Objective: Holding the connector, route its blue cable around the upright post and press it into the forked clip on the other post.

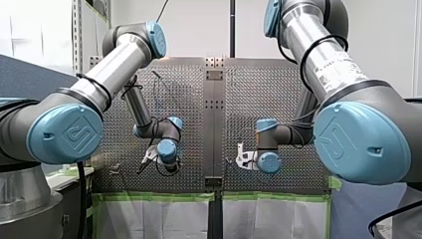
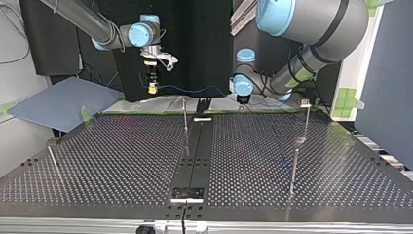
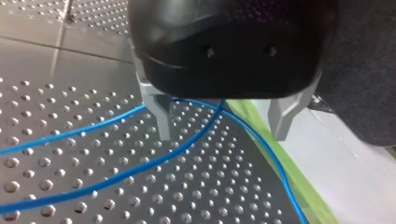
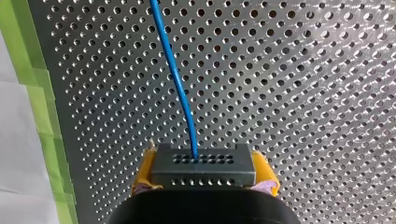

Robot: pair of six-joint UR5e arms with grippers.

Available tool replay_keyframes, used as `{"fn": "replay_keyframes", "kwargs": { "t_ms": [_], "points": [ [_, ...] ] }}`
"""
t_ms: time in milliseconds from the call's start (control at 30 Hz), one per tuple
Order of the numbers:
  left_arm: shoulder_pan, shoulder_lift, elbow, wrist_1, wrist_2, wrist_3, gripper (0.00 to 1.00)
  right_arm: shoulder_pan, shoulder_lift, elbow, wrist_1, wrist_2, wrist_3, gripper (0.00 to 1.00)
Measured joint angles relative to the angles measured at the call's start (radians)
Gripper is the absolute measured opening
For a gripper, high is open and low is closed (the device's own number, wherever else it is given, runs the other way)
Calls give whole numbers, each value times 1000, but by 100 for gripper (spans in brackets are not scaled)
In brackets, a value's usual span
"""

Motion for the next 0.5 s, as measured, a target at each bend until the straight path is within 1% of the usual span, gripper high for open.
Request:
{"fn": "replay_keyframes", "kwargs": {
  "t_ms": [300, 400, 500],
  "points": [
    [-2, 0, 0, 9, 24, -67, 100, 0, 0, 0, 0, 0, 0, 0],
    [-6, 1, 0, 11, 26, -90, 100, 0, 0, 0, 0, 0, 0, 0],
    [-11, 1, 0, 27, 24, -115, 100, 0, 0, 0, 1, 0, 0, 0]
  ]
}}
